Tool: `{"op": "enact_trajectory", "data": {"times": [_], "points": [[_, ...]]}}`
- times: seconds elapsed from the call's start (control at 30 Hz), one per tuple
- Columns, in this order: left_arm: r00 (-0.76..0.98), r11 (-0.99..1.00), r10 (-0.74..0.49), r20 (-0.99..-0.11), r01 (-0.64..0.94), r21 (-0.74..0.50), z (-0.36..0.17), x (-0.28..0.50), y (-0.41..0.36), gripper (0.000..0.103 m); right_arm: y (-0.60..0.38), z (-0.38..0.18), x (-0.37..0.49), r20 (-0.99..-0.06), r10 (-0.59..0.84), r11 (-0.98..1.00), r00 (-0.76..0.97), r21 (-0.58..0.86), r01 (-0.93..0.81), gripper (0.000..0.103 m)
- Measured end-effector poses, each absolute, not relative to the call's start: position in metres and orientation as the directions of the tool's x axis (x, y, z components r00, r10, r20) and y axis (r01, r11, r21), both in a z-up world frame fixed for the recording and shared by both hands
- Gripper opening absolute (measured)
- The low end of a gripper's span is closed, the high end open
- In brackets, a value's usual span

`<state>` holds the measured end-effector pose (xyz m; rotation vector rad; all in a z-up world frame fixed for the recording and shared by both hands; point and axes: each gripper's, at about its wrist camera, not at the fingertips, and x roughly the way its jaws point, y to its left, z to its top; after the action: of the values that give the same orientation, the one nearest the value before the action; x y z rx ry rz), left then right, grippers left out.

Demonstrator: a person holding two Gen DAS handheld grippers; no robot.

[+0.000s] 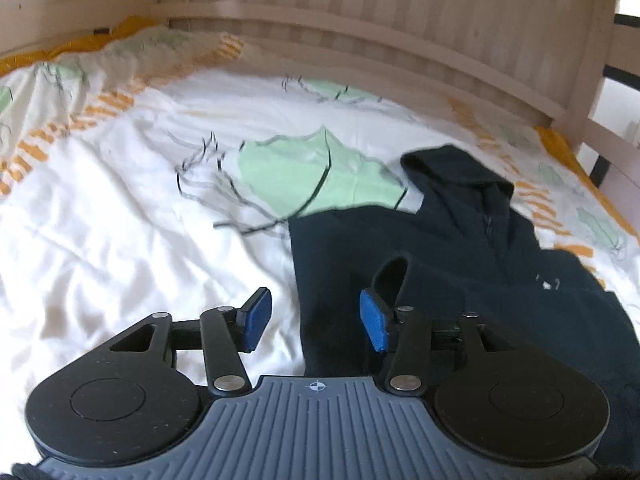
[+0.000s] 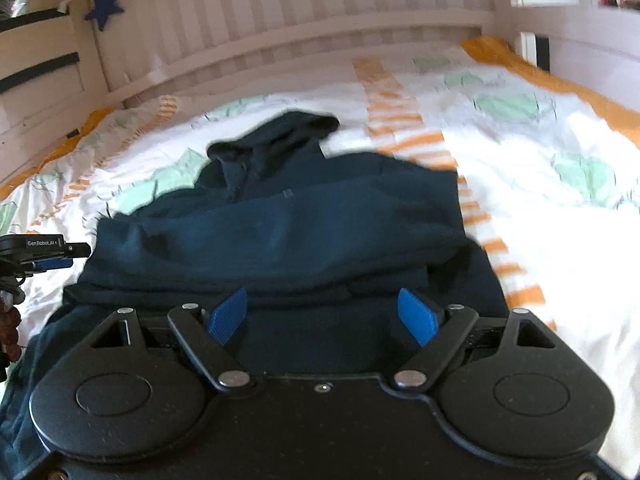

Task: Fold large clothes

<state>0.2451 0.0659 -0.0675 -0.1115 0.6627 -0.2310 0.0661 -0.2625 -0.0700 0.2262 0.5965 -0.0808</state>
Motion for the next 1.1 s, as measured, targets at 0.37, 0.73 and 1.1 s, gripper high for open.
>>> {"op": "enact_trajectory", "data": {"times": [0.37, 0.73, 1.1], "points": [[0.733, 0.936, -0.351, -0.583, 0.3, -0.186, -0.056, 0.26, 0.016, 0.064, -0.253, -0.068, 0.126, -0.501, -0.042, 0.992, 0.864, 0.082, 0.096, 0.085], [0.67, 0.941, -0.336, -0.662, 0.277, -0.196, -0.076, 0.27, 0.029, 0.064, -0.26, -0.121, 0.14, -0.623, -0.045, 0.994, 0.781, 0.054, 0.1, 0.089], [0.535, 0.877, -0.475, -0.699, 0.358, -0.321, -0.087, 0.265, 0.031, 0.061, -0.26, -0.122, 0.138, -0.616, -0.045, 0.994, 0.786, 0.053, 0.098, 0.091]]}}
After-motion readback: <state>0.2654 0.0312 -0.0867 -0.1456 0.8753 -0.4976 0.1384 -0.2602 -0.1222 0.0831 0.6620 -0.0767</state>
